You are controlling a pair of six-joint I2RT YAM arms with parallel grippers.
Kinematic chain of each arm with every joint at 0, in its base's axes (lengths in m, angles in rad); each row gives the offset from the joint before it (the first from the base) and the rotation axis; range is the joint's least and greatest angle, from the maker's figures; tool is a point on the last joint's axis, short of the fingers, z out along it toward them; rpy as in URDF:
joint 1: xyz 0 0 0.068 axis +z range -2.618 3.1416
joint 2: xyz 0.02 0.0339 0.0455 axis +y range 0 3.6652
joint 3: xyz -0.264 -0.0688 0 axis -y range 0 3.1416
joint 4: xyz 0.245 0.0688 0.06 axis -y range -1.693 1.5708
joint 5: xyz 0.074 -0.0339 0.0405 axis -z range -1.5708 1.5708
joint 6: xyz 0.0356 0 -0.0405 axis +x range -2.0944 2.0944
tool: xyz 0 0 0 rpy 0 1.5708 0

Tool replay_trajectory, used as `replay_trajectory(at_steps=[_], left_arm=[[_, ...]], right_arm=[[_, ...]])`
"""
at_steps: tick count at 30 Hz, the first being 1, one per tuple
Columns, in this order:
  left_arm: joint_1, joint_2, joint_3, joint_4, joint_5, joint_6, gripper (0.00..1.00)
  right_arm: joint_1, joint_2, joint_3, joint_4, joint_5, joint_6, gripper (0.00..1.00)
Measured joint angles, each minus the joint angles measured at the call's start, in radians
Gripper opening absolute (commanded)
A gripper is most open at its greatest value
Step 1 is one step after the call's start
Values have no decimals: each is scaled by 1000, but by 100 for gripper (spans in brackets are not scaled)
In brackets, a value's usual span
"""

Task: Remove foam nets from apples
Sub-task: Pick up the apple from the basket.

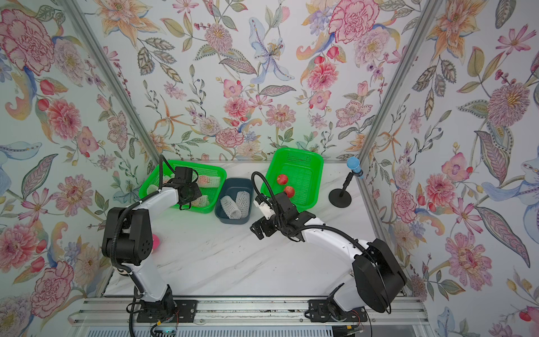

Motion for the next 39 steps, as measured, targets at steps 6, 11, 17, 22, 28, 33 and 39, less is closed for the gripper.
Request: replay_trajectory(at_steps=[6, 11, 17, 22, 28, 33, 39], left_arm=[[0, -8, 0, 0, 3, 3, 0], [0, -52, -4, -11, 17, 17, 0], [0, -123, -4, -29, 26, 45, 0], [0, -167, -4, -43, 52, 79, 0], [-6, -233, -4, -64, 94, 136, 0], [-34, -297, -4, -89, 133, 193, 0], [-134, -365, -5, -108, 200, 269, 0]], right_arm=[[0, 0, 0, 0, 0, -4, 99], [0, 0, 0, 0, 0, -4, 99], [0, 0, 0, 0, 0, -4, 99], [-3, 0, 0, 1, 3, -4, 99], [-13, 0, 0, 1, 3, 0, 99], [-28, 0, 0, 2, 2, 19, 99], [-109, 0, 0, 2, -16, 64, 99]])
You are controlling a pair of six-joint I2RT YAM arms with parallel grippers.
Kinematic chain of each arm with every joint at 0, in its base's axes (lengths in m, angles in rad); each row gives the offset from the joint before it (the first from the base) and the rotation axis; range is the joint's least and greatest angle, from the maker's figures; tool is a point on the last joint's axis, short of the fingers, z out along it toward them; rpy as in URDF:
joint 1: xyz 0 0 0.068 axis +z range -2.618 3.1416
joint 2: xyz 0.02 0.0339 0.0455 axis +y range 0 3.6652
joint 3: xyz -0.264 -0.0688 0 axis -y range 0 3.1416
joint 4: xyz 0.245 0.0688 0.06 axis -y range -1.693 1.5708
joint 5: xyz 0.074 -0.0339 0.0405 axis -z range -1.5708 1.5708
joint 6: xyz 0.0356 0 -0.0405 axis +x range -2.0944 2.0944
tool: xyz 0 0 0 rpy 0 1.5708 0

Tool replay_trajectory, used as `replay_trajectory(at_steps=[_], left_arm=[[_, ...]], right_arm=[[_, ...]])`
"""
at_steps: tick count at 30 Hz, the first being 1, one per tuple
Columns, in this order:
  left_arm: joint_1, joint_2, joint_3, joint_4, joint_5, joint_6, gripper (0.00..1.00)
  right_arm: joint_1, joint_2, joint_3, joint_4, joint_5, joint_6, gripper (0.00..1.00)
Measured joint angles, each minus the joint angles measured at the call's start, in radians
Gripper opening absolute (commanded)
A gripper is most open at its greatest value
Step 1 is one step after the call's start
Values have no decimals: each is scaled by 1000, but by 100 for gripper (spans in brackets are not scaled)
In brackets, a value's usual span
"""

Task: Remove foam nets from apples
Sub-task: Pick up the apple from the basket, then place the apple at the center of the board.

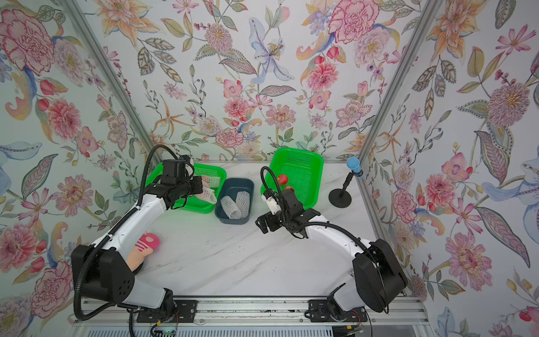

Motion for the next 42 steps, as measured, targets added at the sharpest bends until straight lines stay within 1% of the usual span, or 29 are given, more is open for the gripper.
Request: replay_trajectory(at_steps=[4, 9, 16, 22, 25, 30, 34, 38, 39, 42], left_arm=[[-103, -56, -27, 1, 55, 51, 0], [-222, -106, -76, 3, 117, 100, 0], [-401, -113, -159, 38, 177, 165, 0], [-536, -99, -204, 68, 217, 221, 0], [-578, -69, -206, 92, 231, 244, 0], [-600, 6, -239, 116, 240, 285, 0], [-618, 61, -264, 113, 204, 308, 0], [-637, 77, -276, 110, 161, 321, 0], [-641, 77, -279, 113, 155, 322, 6], [-650, 77, -292, 117, 134, 327, 31]], right_arm=[[-62, -19, -18, 2, -20, 18, 99], [-133, -91, -63, -2, -65, 33, 99], [-259, -182, -132, -12, -112, 58, 99], [-317, -247, -196, -24, -121, 88, 99], [-320, -267, -217, -27, -121, 95, 99], [-319, -298, -266, 1, -140, 113, 99], [-309, -309, -308, 32, -150, 131, 99], [-290, -307, -334, 67, -152, 145, 99], [-284, -304, -339, 77, -153, 150, 99], [-267, -290, -349, 103, -154, 158, 99]])
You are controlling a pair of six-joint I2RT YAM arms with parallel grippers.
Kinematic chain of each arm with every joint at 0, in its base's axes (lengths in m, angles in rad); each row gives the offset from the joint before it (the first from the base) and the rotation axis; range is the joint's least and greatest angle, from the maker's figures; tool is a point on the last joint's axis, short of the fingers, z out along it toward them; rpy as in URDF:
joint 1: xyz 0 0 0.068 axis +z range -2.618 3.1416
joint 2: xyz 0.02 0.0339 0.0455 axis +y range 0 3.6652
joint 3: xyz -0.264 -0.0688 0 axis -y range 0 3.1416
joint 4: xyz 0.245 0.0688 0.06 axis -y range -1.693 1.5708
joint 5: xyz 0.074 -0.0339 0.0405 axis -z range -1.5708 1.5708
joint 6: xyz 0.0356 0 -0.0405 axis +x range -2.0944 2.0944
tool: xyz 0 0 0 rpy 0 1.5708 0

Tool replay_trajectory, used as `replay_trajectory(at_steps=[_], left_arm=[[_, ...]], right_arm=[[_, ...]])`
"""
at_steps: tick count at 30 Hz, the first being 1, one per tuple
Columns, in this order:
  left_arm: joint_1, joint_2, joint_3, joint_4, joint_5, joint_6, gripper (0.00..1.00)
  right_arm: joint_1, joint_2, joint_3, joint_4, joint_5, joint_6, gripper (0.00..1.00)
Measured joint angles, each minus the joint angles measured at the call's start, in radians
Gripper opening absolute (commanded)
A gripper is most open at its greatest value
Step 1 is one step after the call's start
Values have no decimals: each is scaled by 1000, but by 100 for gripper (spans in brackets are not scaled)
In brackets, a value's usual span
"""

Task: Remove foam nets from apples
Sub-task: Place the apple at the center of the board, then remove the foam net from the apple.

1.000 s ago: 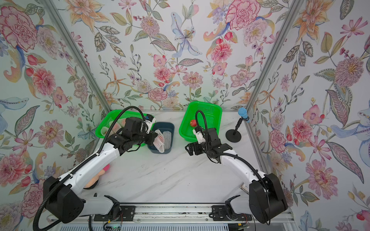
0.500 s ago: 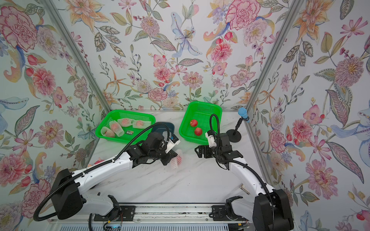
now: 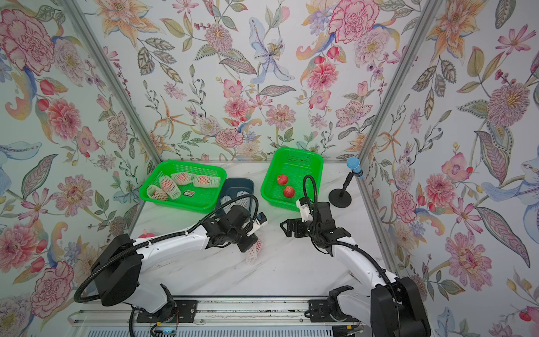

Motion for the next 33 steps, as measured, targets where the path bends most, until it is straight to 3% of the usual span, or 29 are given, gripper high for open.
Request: replay_trajectory(at_steps=[4, 9, 12, 25, 33], left_arm=[[-2, -3, -30, 1, -19, -16, 63], [-2, -61, -85, -6, -38, -63, 89], [-2, -126, -113, -6, -49, -95, 99], [-57, -204, -221, 12, -25, -229, 97], [-121, -227, -282, 102, 8, -331, 81]], right_arm=[[22, 32, -5, 34, 0, 5, 99], [39, 67, -5, 69, 0, 8, 99], [47, 82, -5, 85, 0, 8, 99], [77, 115, -4, 109, -18, 3, 99], [84, 168, 10, 110, -35, -9, 99]])
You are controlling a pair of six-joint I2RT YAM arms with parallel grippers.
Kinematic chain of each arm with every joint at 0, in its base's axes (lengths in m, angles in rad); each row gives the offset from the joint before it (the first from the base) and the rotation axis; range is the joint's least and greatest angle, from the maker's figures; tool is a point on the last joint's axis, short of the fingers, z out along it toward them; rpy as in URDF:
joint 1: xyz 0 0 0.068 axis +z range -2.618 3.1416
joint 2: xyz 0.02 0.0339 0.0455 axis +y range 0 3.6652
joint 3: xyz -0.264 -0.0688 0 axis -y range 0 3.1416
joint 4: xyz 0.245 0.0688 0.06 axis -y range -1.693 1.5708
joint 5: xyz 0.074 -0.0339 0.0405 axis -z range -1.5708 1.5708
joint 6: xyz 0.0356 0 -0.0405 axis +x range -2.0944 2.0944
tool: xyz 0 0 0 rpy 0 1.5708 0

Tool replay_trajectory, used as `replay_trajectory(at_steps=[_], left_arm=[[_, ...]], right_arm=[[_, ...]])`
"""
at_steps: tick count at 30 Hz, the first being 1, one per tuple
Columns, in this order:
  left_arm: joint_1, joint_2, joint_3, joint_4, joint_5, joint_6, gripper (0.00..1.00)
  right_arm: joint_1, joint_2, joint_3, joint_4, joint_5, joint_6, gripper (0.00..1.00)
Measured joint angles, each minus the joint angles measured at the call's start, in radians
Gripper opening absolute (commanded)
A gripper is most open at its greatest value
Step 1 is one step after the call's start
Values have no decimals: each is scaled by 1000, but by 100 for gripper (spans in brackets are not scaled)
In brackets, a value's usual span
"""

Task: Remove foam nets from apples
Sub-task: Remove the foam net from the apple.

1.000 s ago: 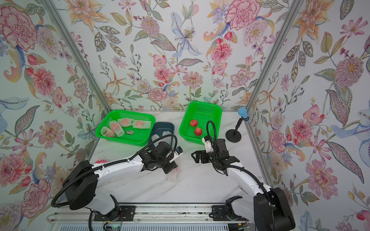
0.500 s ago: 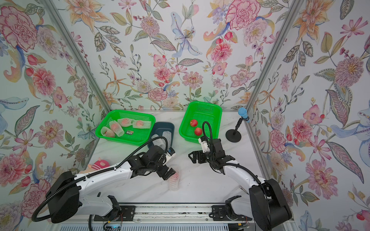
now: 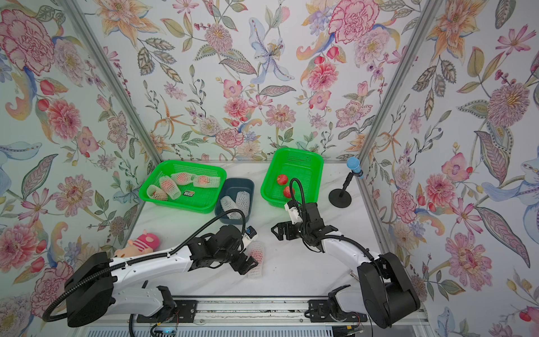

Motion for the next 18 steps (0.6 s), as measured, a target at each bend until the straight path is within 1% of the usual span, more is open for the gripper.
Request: replay_trajectory(at_steps=[4, 5, 8, 9, 14, 17, 18], left_arm=[[-25, 2, -48, 23, 13, -48, 67], [-27, 4, -54, 23, 13, -58, 65], [-31, 19, -56, 19, 2, -79, 51], [-31, 27, -56, 11, -11, -79, 49], [-31, 89, -15, -77, -103, -77, 47], [-31, 131, 21, -126, -172, -77, 49], [-31, 142, 32, -144, -199, -77, 51]], right_arm=[[4, 8, 2, 0, -2, -3, 99], [6, 9, 5, -1, -2, -3, 99], [13, 11, 14, 1, -5, -8, 99], [14, 11, 15, 2, -7, -11, 99], [30, 13, 15, 2, -13, -18, 100], [41, 15, 15, 2, -21, -21, 100], [46, 16, 15, 2, -21, -21, 100]])
